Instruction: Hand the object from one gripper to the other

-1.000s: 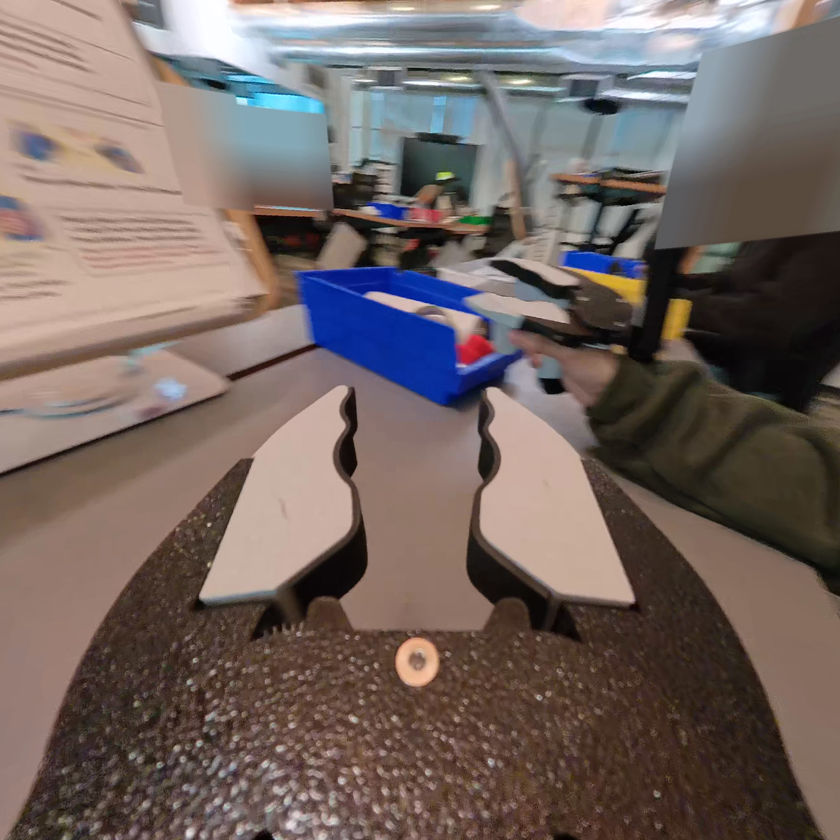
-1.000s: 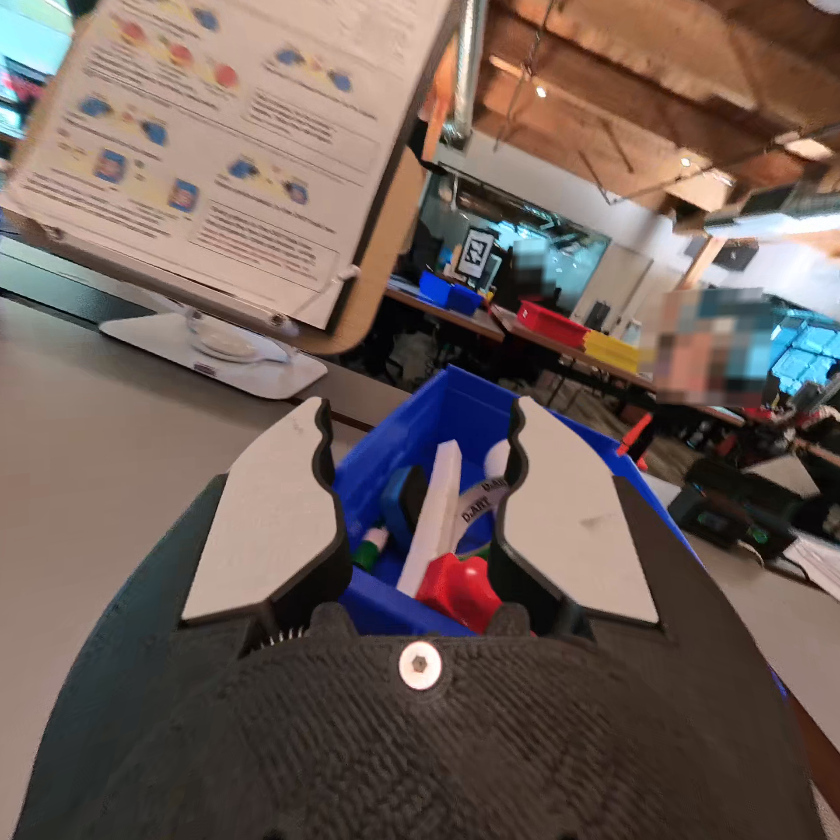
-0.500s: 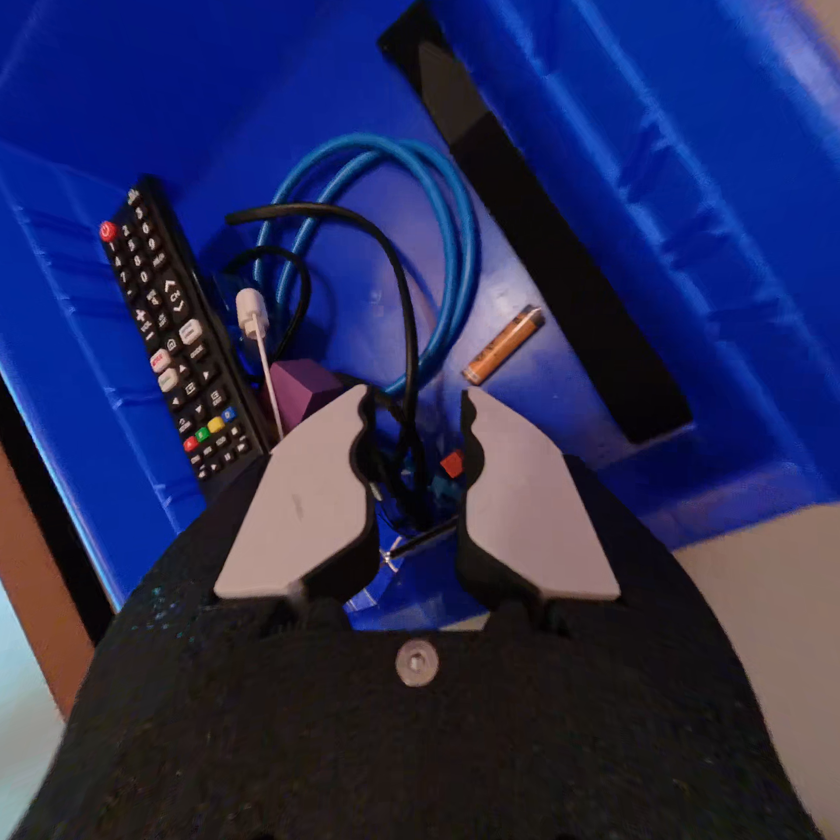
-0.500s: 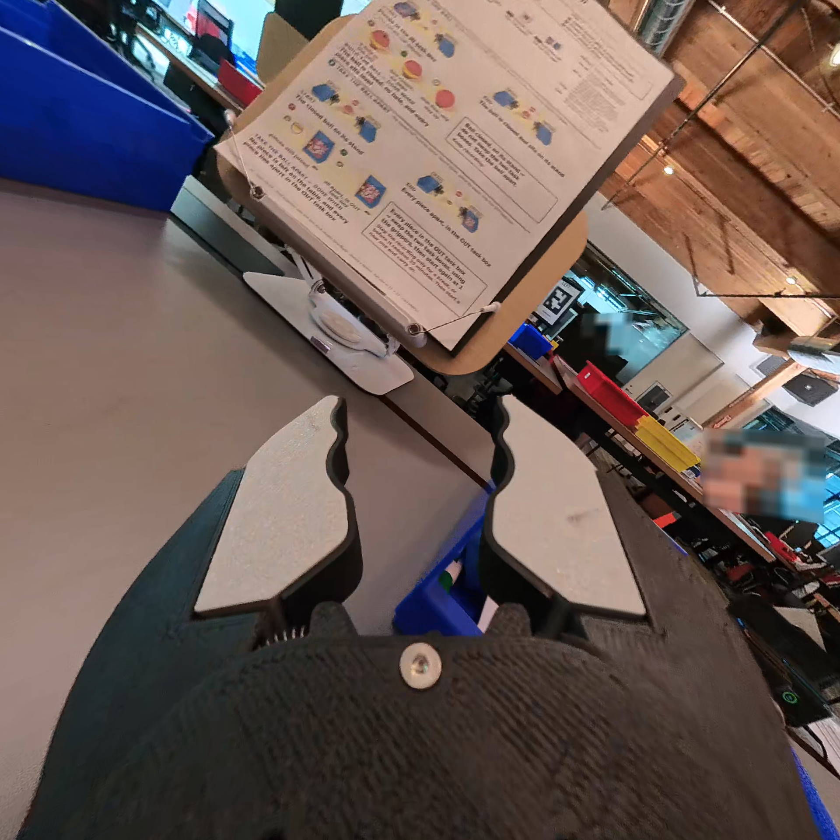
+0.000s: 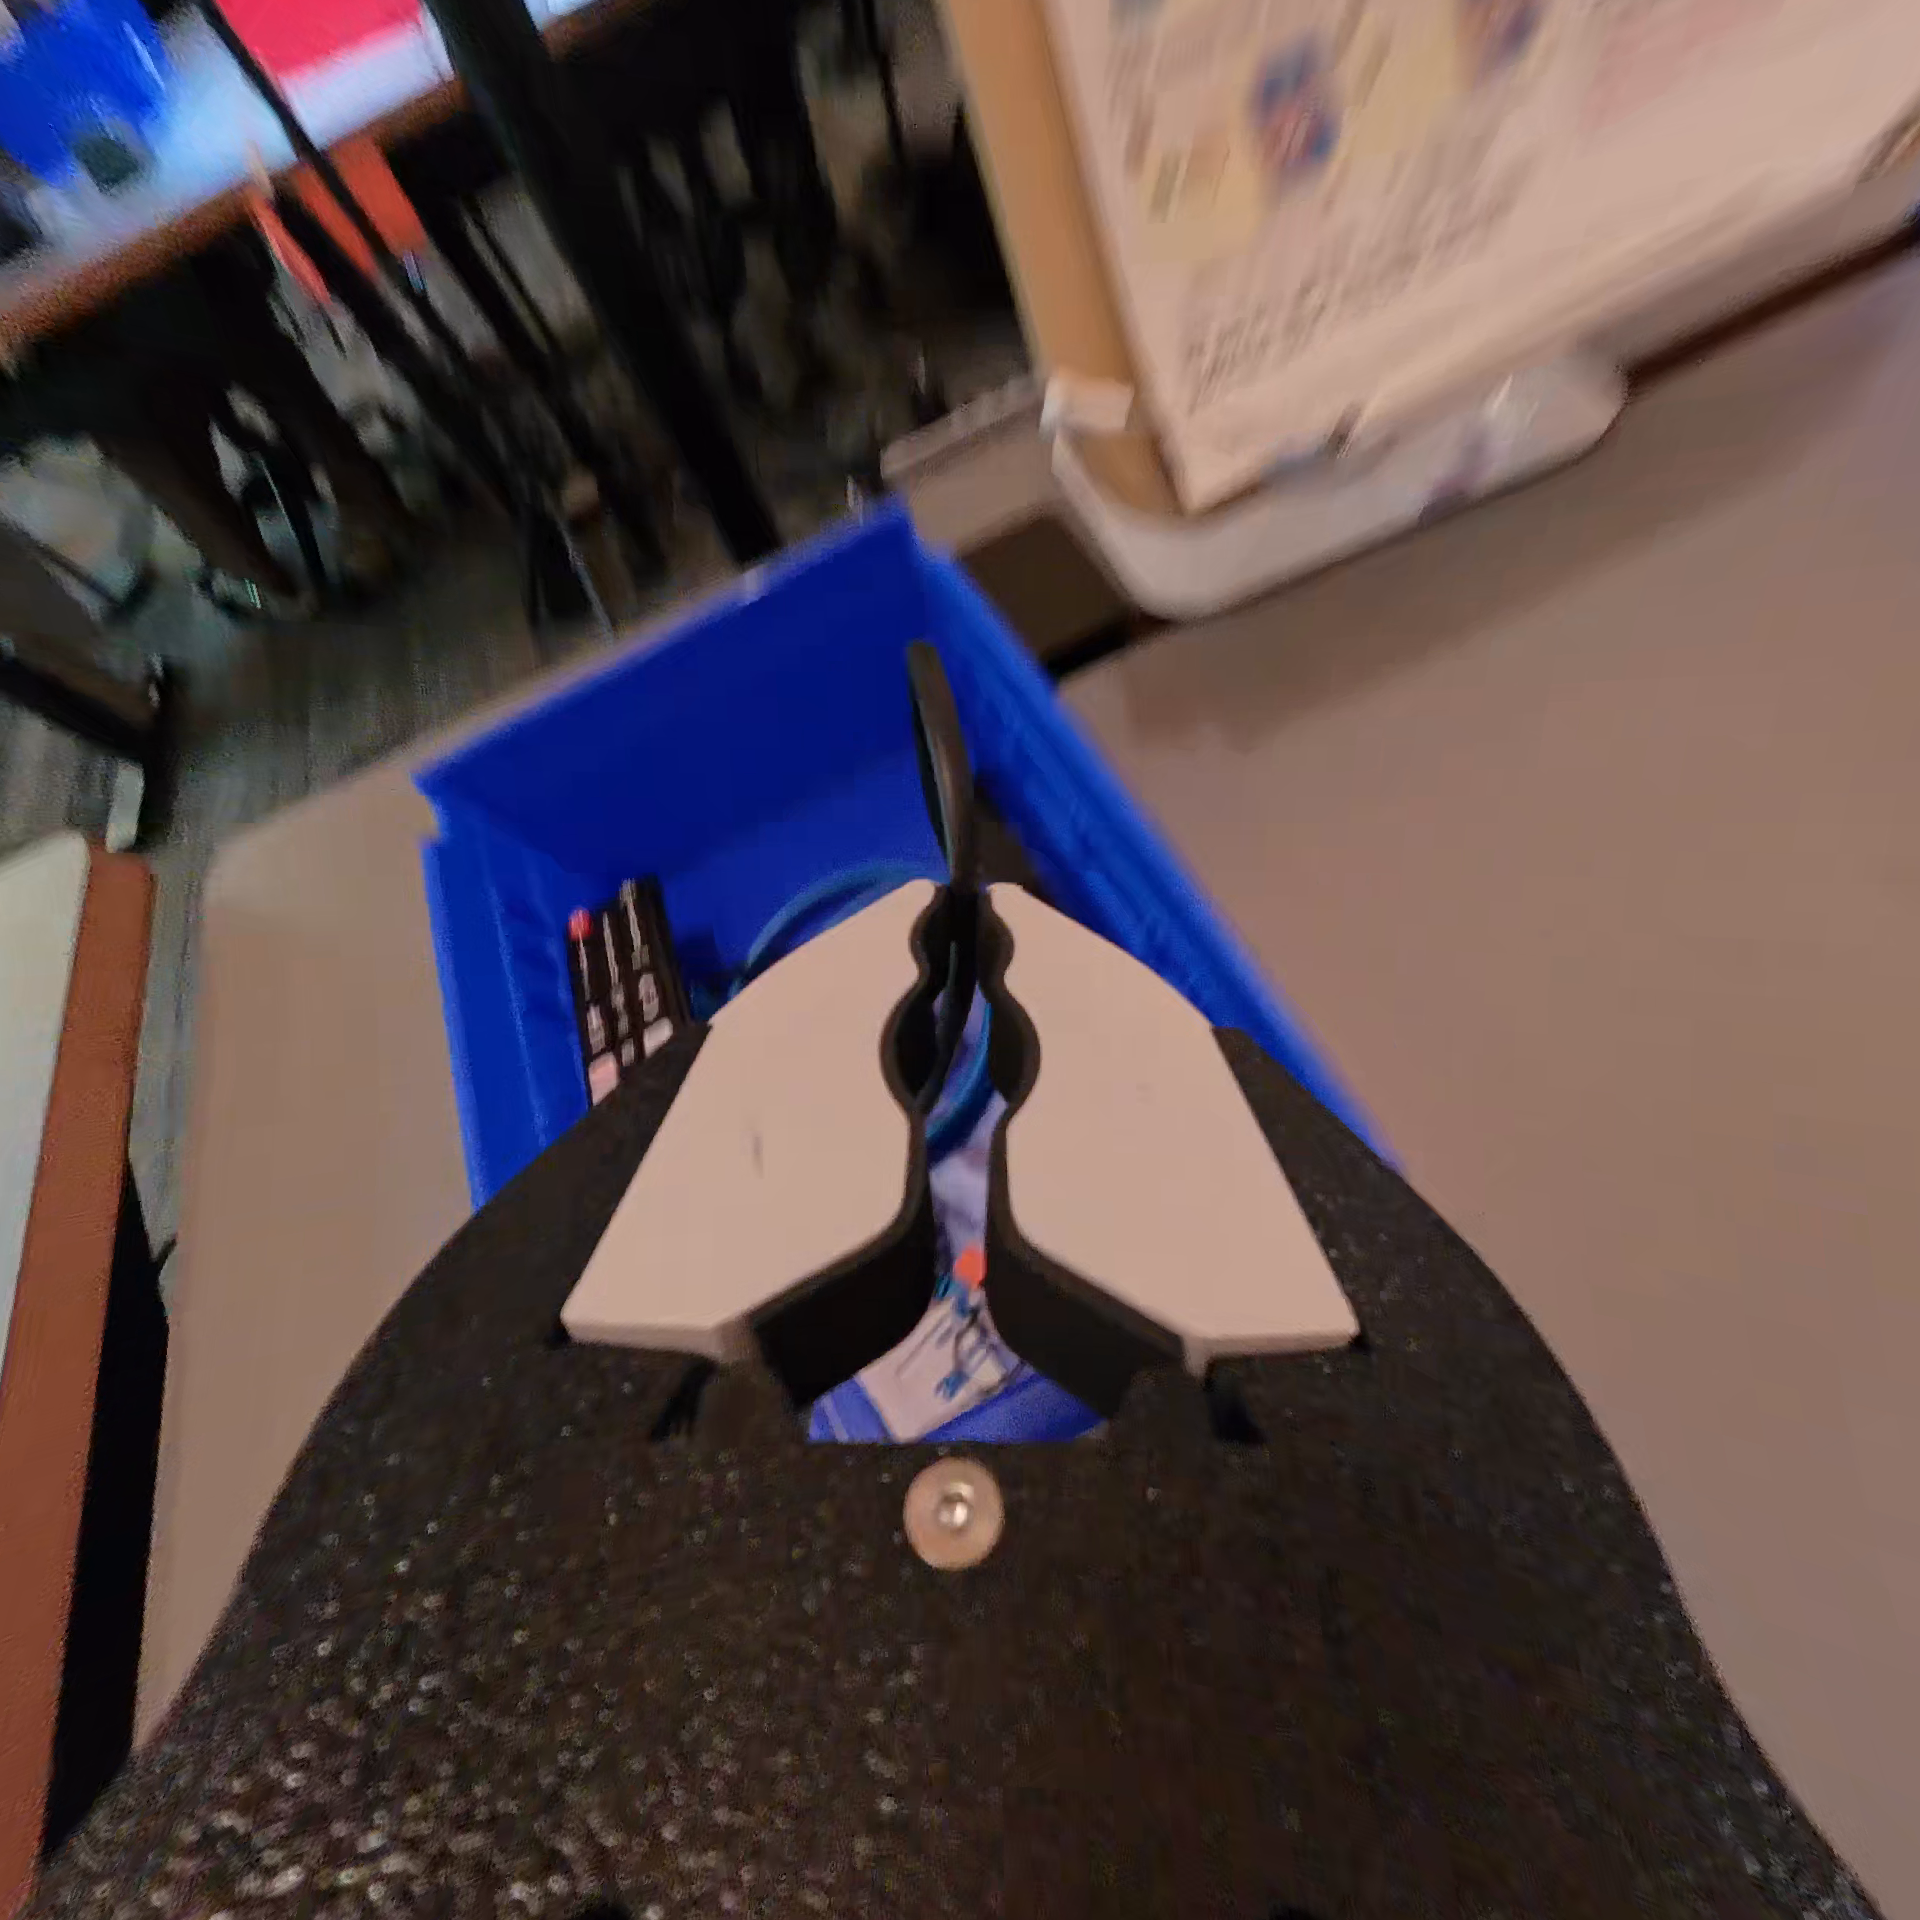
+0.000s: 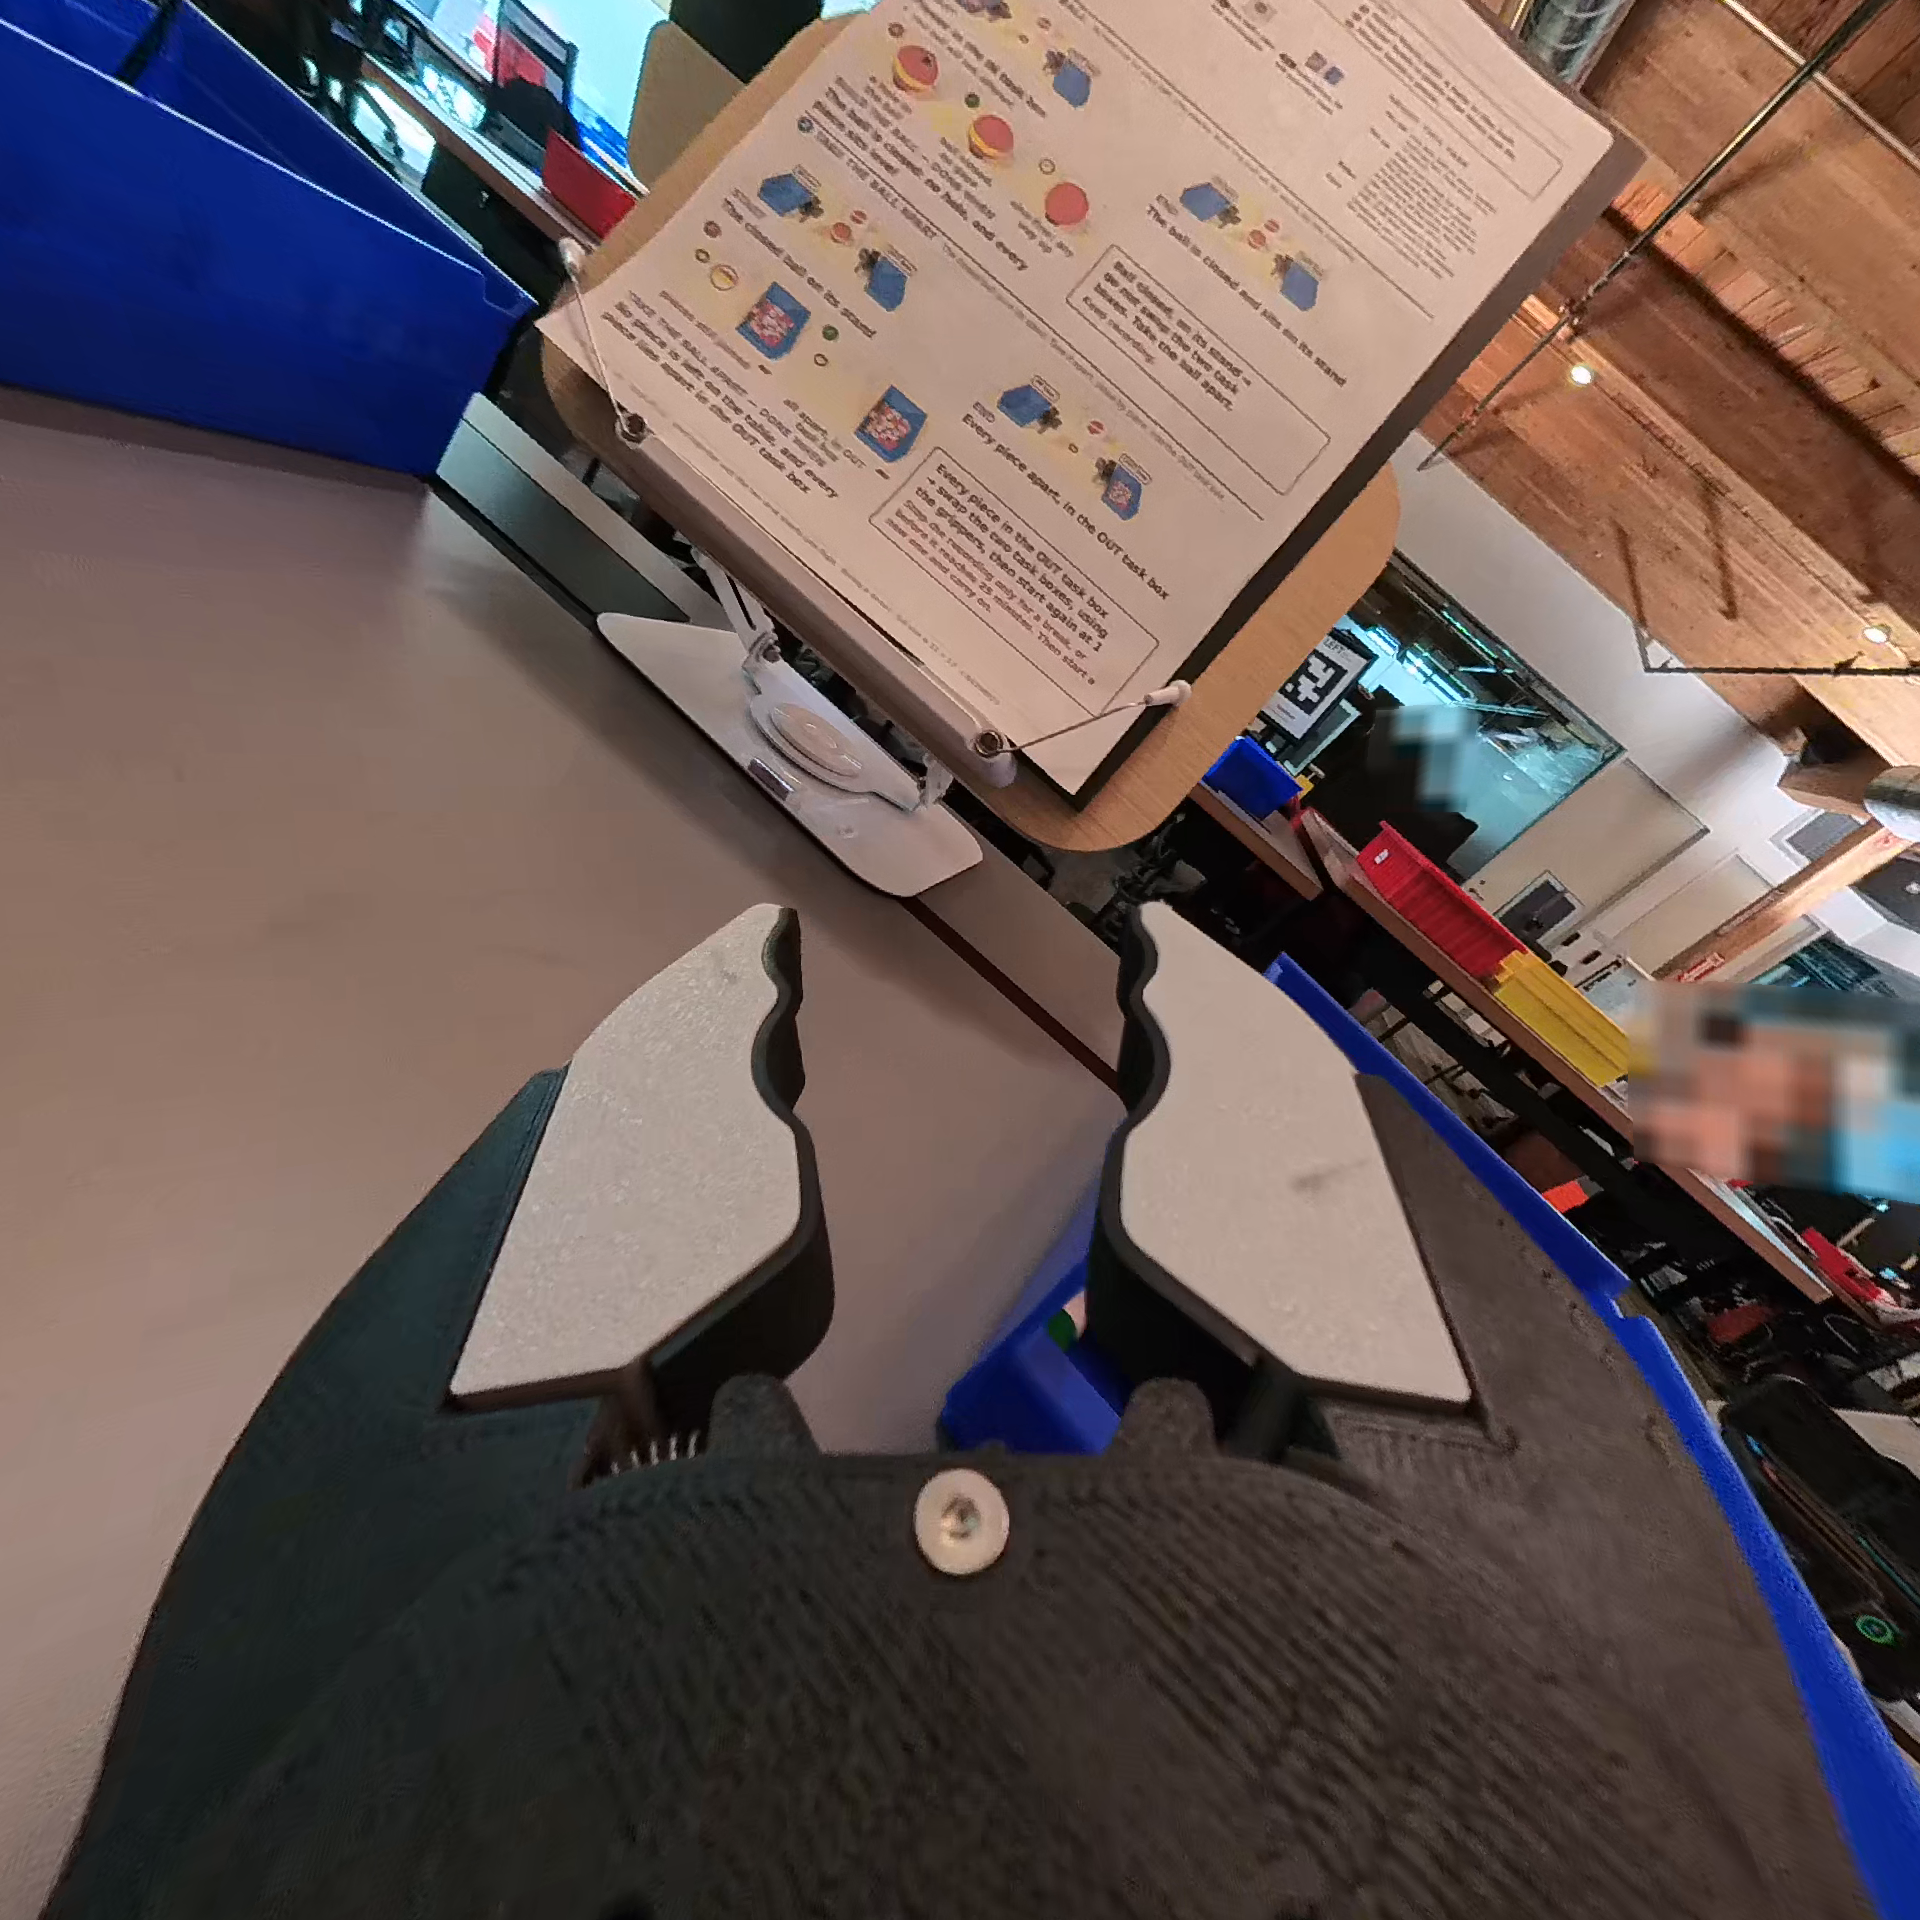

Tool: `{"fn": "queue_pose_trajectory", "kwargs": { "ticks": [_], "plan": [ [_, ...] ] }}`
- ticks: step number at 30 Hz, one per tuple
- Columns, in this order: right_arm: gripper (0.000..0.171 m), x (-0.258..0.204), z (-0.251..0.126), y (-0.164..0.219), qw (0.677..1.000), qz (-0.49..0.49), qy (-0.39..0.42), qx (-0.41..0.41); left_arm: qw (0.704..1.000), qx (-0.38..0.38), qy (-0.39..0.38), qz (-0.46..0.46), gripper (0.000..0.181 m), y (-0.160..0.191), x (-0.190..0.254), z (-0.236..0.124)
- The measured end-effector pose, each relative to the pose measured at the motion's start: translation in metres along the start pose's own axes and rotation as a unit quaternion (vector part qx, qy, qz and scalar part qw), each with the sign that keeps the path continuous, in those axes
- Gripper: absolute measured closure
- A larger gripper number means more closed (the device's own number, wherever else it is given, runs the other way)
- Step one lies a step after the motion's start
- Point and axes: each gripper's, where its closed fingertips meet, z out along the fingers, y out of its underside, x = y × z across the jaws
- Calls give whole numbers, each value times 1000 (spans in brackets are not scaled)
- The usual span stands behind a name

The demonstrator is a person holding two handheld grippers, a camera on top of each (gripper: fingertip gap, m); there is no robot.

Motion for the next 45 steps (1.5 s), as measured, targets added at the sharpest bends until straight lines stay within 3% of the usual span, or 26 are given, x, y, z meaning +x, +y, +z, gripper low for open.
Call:
{"fn": "queue_pose_trajectory", "kwargs": {
  "ticks": [1, 5, 9, 14, 20, 25, 31, 35, 39, 45],
  "plan": [
    [112, -3, 0, -2, 1000, 2, -7, 5, 999, 43, 5, -4, 178, -22, 6, -14],
    [111, -20, -1, -14, 998, 7, -44, 34, 977, 205, 51, -17, 178, -100, 44, -75],
    [108, -36, -4, -27, 994, 22, -84, 70, 931, 323, 162, -48, 178, -147, 100, -123],
    [105, -49, -10, -43, 986, 32, -119, 115, 880, 374, 276, -98, 178, -158, 154, -133],
    [105, -64, -27, -74, 964, 55, -167, 199, 781, 383, 454, -194, 178, -149, 229, -113],
    [107, -72, -31, -81, 957, 67, -188, 212, 785, 322, 495, -184, 178, -130, 296, -74],
    [108, -69, -29, -78, 957, 79, -188, 207, 793, 317, 498, -148, 178, -139, 318, -77],
    [108, -63, -28, -76, 959, 84, -178, 205, 799, 369, 460, -120, 178, -180, 278, -116],
    [110, -63, -27, -74, 960, 80, -177, 200, 823, 418, 381, -59, 178, -225, 227, -167],
    [110, -69, -27, -74, 959, 77, -190, 195, 805, 483, 344, -1, 179, -278, 189, -258]
  ]
}}
